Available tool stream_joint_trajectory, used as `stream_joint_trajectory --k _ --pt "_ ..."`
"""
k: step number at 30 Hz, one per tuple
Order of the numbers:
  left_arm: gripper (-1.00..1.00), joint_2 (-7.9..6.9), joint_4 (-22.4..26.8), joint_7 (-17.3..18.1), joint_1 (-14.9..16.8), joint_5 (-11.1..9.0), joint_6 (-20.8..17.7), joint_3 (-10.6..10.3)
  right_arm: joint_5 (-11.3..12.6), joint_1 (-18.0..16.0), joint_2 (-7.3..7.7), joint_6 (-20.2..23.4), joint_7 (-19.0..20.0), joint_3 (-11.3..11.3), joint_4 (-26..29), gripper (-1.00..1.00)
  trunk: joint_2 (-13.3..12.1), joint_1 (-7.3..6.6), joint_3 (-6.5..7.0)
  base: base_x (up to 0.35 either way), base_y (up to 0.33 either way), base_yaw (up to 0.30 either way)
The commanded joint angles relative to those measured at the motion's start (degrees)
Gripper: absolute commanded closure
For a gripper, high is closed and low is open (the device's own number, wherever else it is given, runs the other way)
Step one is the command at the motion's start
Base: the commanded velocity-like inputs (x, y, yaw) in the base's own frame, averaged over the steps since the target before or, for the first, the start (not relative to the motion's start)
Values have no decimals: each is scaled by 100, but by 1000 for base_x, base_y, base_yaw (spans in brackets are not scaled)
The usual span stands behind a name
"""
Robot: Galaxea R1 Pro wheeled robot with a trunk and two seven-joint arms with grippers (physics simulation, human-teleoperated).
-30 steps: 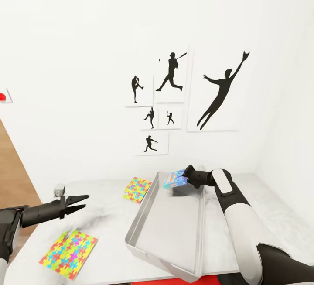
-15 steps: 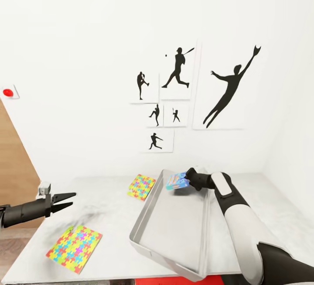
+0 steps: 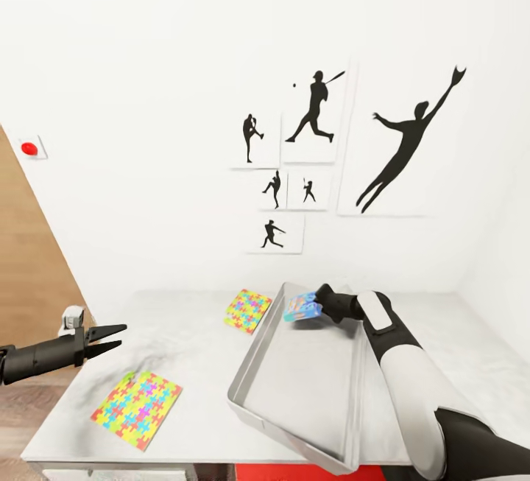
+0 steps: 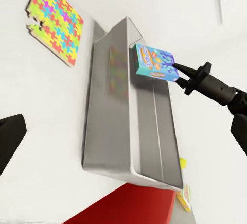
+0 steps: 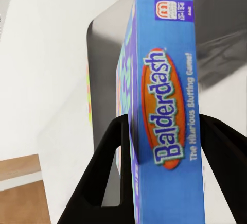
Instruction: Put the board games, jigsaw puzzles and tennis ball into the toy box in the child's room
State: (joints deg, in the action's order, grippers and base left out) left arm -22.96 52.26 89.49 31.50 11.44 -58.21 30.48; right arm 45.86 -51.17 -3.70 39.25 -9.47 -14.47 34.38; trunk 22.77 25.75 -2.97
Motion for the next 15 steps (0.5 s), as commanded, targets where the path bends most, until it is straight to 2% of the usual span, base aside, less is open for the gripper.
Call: stream_joint_trajectory --k 1,6,10,15 --pt "-100 2 3 51 8 60 -59 9 59 -11 -4 22 -55 -30 14 100 15 4 -23 0 0 109" --pt "-100 10 3 51 9 60 -59 3 50 -24 24 -13 -63 -25 34 100 15 4 -68 0 0 109" --pt "-100 11 3 51 9 60 -59 2 61 -19 186 -110 -57 -31 65 100 15 4 -104 0 0 106" --pt "-100 11 3 51 10 60 -59 2 63 -16 261 -139 -56 -45 68 100 15 4 -120 0 0 29"
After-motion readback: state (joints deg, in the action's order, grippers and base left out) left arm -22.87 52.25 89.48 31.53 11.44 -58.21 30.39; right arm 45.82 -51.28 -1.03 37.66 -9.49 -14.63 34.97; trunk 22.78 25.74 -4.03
